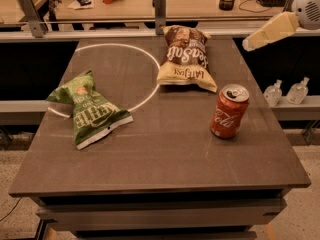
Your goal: Move brown chip bag near coke can
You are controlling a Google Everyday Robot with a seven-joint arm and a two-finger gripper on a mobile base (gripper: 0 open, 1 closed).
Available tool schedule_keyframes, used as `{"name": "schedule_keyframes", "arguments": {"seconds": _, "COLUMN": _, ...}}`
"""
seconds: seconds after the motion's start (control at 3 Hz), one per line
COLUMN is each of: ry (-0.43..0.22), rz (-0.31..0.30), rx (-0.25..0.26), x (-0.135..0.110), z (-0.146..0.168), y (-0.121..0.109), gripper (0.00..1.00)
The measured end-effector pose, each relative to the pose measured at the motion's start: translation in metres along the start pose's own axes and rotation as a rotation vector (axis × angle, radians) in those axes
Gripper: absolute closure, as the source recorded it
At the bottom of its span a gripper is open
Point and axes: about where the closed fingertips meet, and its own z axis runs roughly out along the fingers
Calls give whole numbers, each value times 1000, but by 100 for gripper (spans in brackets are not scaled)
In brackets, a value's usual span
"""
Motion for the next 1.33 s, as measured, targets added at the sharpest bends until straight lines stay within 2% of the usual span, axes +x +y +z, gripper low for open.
{"name": "schedule_keyframes", "arguments": {"seconds": 0.33, "ry": 3, "rz": 11, "rx": -76, "x": -18, "z": 40, "y": 2, "gripper": 0}}
{"name": "schedule_keyframes", "arguments": {"seconds": 0.67, "ry": 30, "rz": 0, "rx": -127, "x": -32, "z": 86, "y": 14, "gripper": 0}}
{"name": "schedule_keyframes", "arguments": {"seconds": 1.0, "ry": 69, "rz": 4, "rx": -160, "x": -43, "z": 127, "y": 31, "gripper": 0}}
{"name": "schedule_keyframes", "arguments": {"seconds": 1.33, "ry": 119, "rz": 26, "rx": -235, "x": -48, "z": 160, "y": 61, "gripper": 0}}
